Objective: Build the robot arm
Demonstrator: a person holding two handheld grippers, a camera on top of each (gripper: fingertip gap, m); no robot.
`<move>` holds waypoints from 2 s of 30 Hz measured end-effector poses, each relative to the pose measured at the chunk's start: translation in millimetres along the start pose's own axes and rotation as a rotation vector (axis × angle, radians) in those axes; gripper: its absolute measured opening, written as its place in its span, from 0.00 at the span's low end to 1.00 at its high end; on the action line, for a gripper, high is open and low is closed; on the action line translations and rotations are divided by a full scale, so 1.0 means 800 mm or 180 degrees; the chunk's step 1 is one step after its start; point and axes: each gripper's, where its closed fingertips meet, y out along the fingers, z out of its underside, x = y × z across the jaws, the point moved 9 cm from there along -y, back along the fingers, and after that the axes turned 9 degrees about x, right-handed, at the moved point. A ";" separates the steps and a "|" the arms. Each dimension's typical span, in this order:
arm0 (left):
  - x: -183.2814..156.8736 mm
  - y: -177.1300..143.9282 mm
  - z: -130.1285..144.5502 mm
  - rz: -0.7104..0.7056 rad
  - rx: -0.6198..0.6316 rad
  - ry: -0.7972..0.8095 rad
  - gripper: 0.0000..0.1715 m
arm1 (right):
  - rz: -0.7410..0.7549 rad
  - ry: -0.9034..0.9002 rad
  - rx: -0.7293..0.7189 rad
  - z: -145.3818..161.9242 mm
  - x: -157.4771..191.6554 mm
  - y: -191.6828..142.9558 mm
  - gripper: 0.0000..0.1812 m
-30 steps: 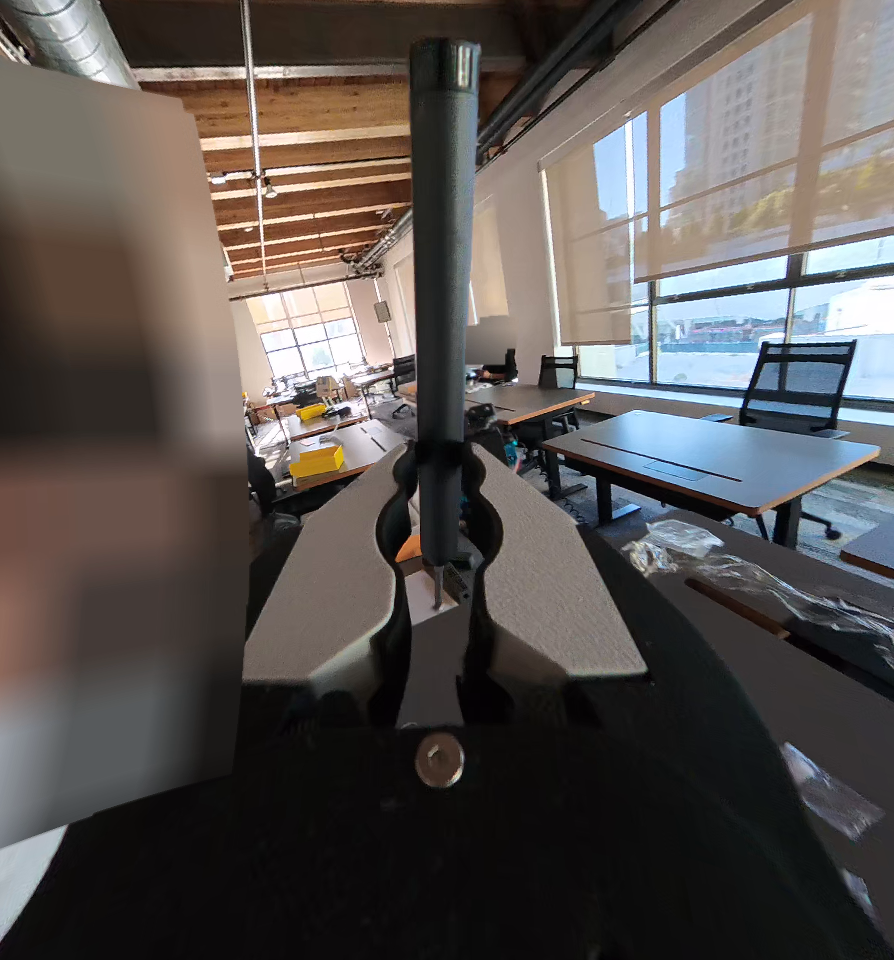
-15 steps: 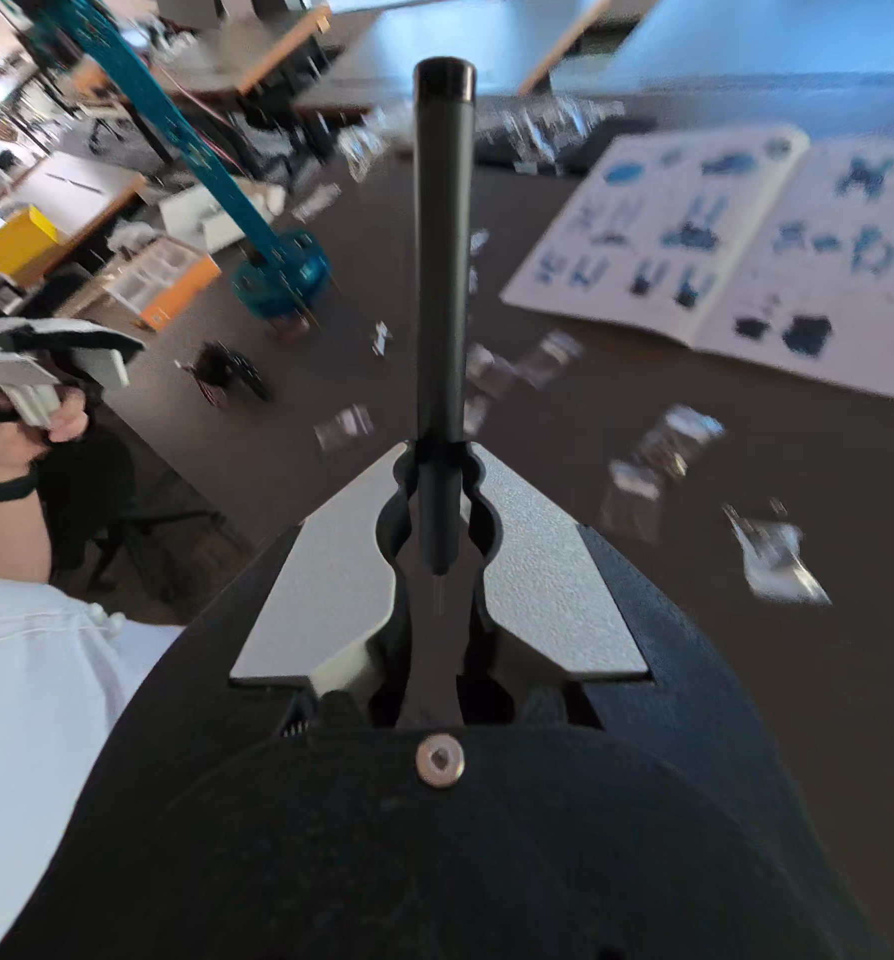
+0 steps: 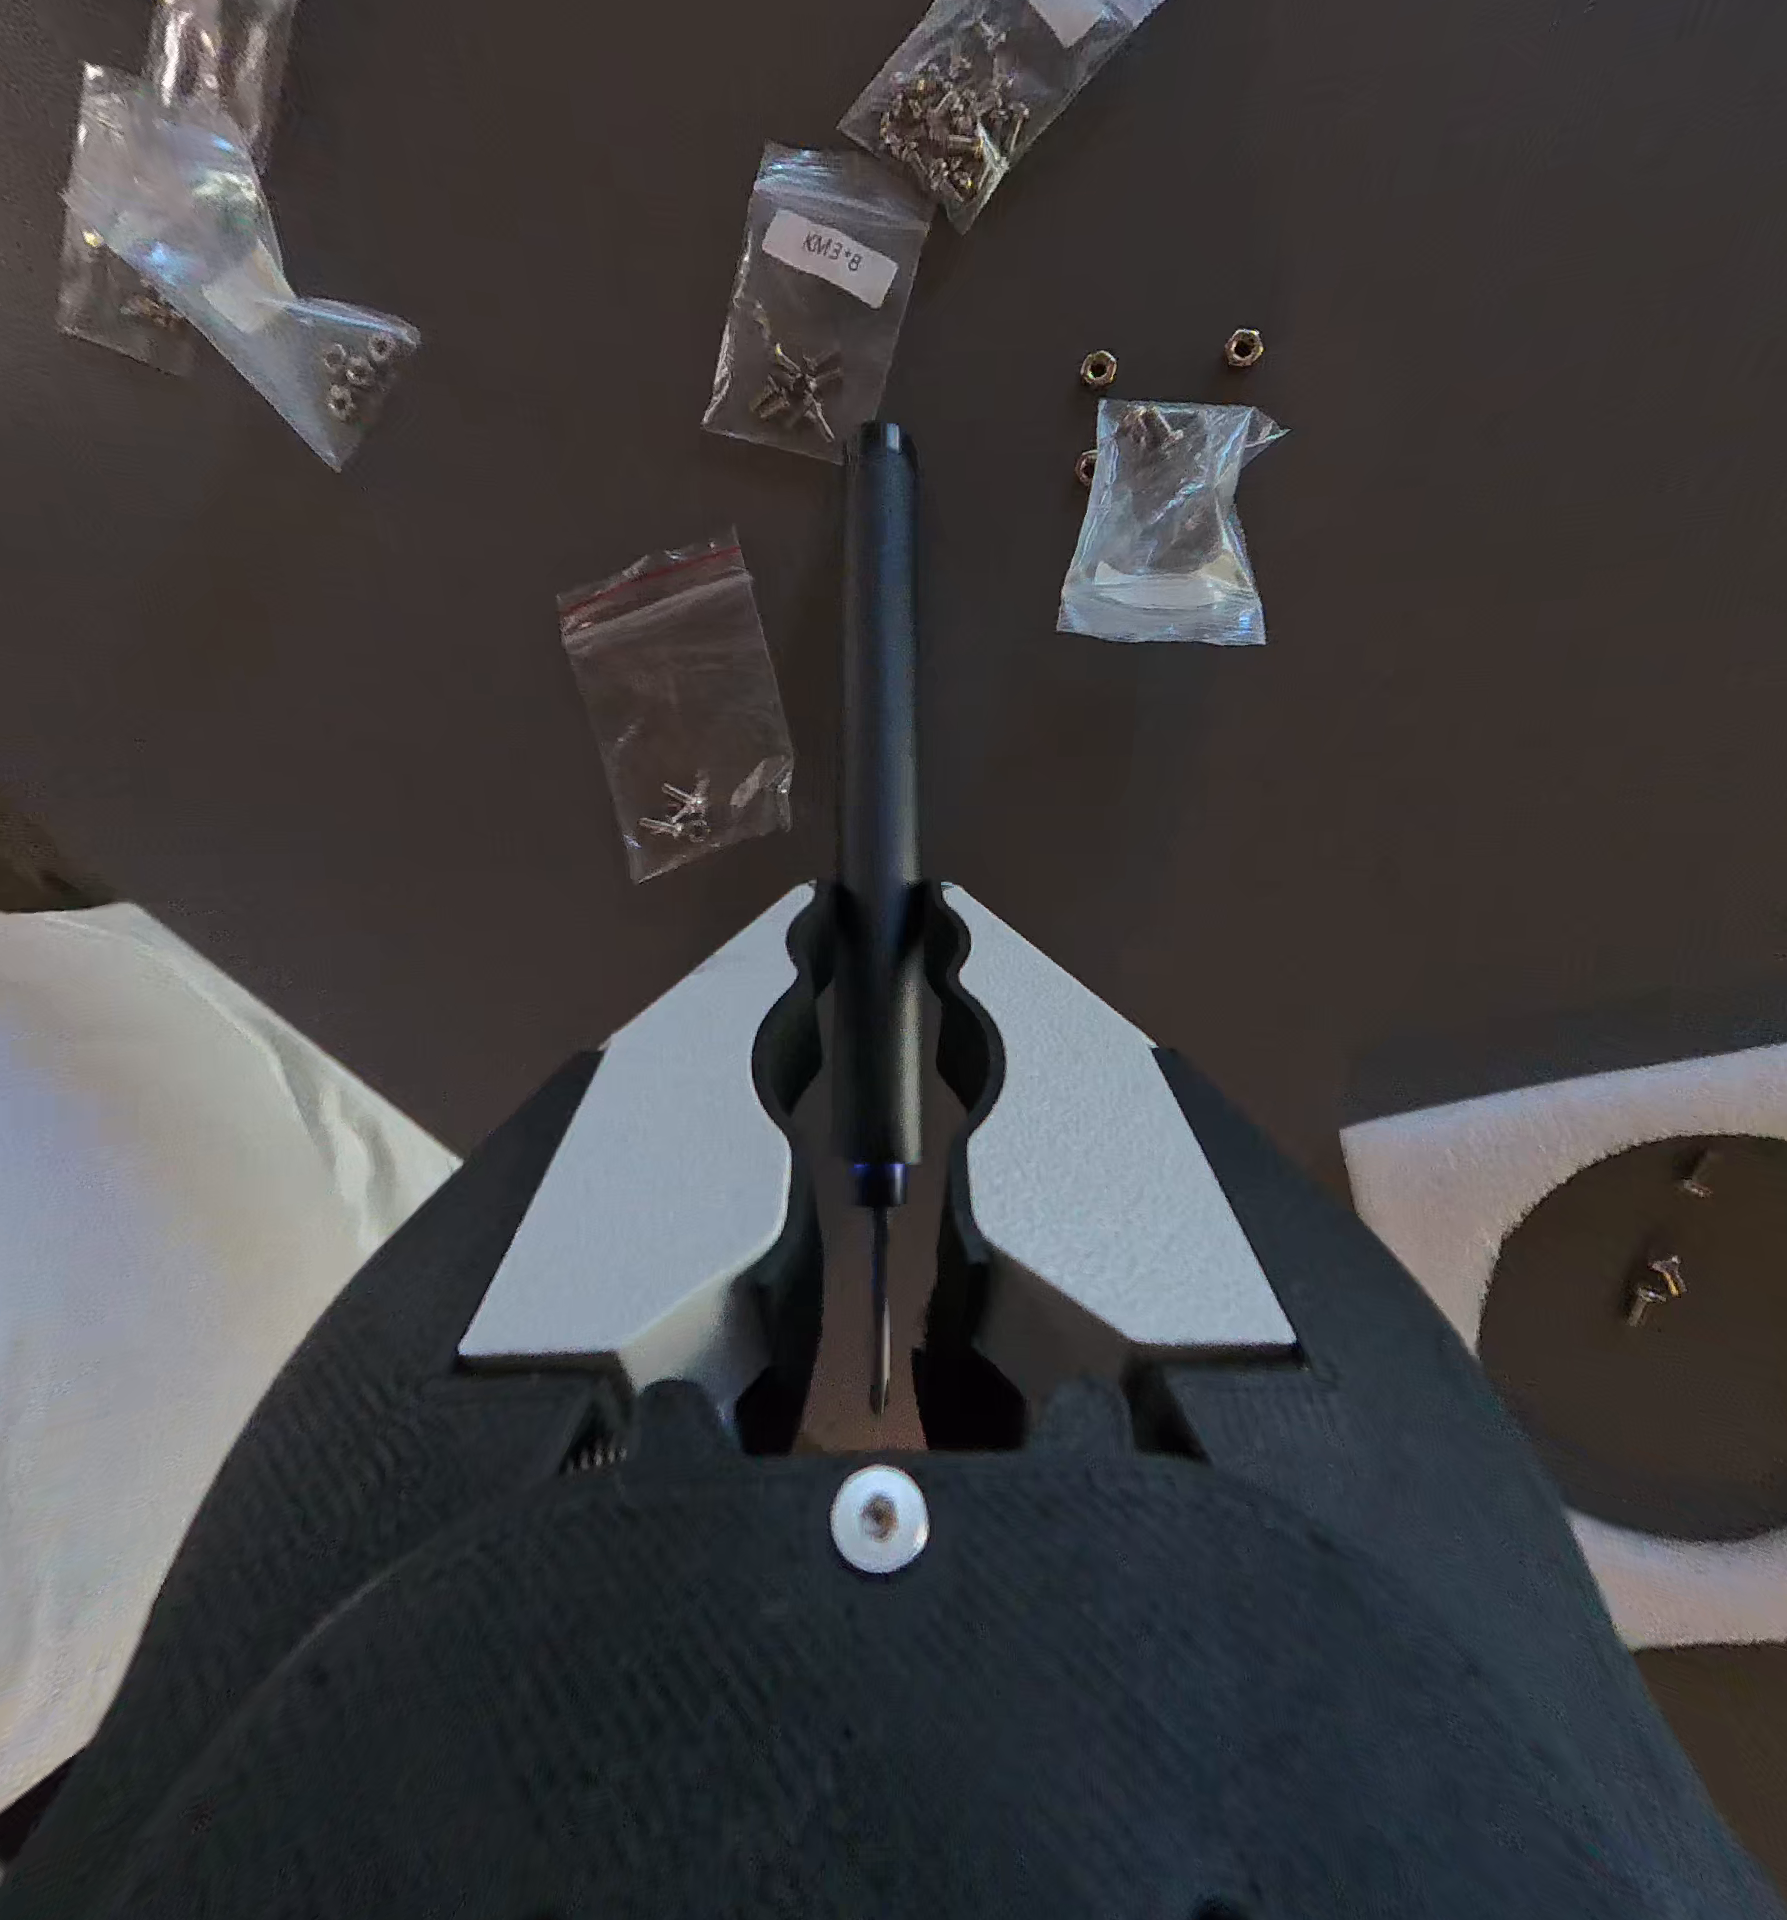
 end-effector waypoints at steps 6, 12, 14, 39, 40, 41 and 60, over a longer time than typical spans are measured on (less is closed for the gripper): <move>0.007 0.045 -0.036 0.0029 0.0096 0.0175 0.37 | 0.0063 -0.0308 -0.0161 0.012 -0.002 0.021 0.09; 0.003 0.112 -0.052 -0.0062 0.0138 0.0073 0.37 | -0.0038 -0.0640 -0.0403 0.022 -0.009 0.040 0.10; -0.002 0.143 -0.053 -0.0168 0.0112 0.0030 0.37 | -0.0194 -0.0747 -0.0670 0.025 -0.019 0.033 0.11; -0.060 0.242 0.061 -0.1308 -0.0760 -0.0798 0.37 | 0.1205 -0.3131 -0.0632 -0.087 -0.217 0.028 0.03; -0.061 0.242 0.063 -0.1310 -0.0783 -0.0831 0.37 | 0.1153 -0.3107 -0.0564 -0.091 -0.224 0.031 0.03; -0.061 0.243 0.063 -0.1304 -0.0793 -0.0860 0.37 | 0.1059 -0.3100 -0.0538 -0.092 -0.228 0.034 0.05; -0.073 0.316 0.043 -0.1194 -0.0591 -0.0927 0.37 | -0.1019 -0.1529 -0.0410 0.095 -0.252 -0.023 0.05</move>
